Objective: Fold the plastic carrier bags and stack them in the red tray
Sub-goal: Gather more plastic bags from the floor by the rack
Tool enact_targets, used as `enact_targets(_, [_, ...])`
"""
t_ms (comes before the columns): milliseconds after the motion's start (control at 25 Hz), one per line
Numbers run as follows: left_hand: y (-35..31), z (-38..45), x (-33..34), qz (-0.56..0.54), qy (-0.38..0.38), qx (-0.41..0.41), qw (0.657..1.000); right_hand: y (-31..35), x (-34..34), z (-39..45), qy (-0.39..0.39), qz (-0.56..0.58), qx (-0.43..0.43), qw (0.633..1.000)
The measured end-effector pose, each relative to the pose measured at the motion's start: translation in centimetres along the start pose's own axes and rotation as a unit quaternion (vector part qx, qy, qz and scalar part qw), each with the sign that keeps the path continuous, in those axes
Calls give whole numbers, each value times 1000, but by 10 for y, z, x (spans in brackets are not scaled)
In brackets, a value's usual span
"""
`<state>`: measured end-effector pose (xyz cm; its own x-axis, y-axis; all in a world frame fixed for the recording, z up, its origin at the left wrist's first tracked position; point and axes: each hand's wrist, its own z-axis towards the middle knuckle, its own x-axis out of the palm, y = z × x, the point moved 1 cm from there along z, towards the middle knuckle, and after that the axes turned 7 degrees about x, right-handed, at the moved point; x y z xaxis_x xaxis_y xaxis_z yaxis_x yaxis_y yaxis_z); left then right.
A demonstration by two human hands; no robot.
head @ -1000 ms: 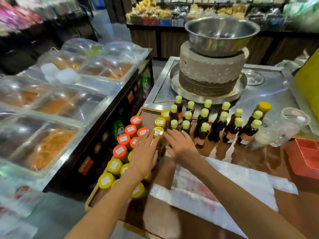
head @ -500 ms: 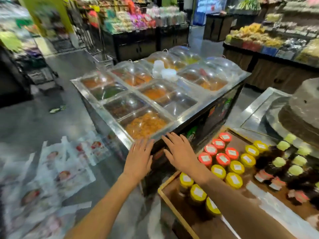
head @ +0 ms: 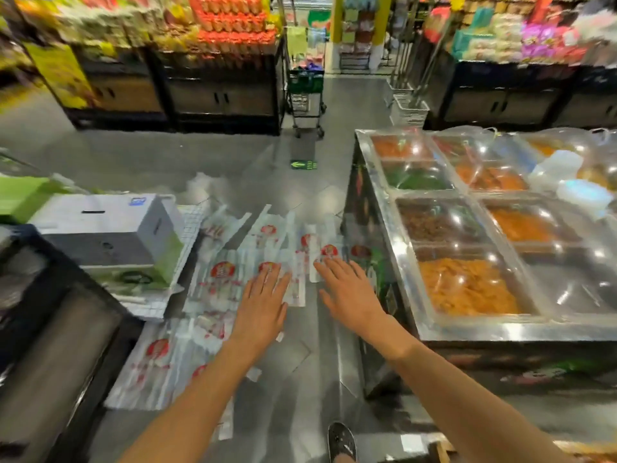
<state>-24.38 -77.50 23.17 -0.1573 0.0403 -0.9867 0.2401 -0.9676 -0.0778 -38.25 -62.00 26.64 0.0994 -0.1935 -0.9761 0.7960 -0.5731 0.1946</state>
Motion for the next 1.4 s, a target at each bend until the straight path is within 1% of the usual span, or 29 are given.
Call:
enact_targets(200, [102, -25, -1, 19, -1, -123, 992, 69, 48, 86, 59, 16, -120, 991])
enact_targets(320, [152, -24, -9, 27, 35, -209, 977, 104, 60, 142, 91, 29, -174, 980])
enact_targets(440, [194, -18, -12, 37, 35, -272, 961, 136, 76, 196, 100, 28, -219, 970])
enact_targets(560, [227, -24, -1, 31, 21, -310, 950, 160, 105, 236, 131, 16, -243, 961])
enact_targets(680, [258, -46, 12, 24, 46, -361, 931, 191, 138, 262, 154, 24, -264, 952])
enact_targets(760, [286, -59, 21, 20, 44, -391, 919, 215, 161, 276, 166, 31, -274, 947])
enact_targets(880, [325, -75, 32, 10, 53, -400, 915, 247, 198, 289, 184, 40, -278, 942])
enact_targets(1040, [401, -96, 68, -21, 69, -377, 924, 290, 260, 302, 210, 61, -225, 949])
enact_targets(1200, [474, -122, 119, -66, 87, -359, 927, 332, 333, 300, 223, 63, -125, 965])
enact_targets(1320, [523, -142, 186, -103, 107, -353, 924, 368, 404, 296, 242, 80, -33, 966])
enact_targets(1400, [552, -149, 237, -117, 115, -332, 929, 387, 454, 294, 249, 99, 7, 963])
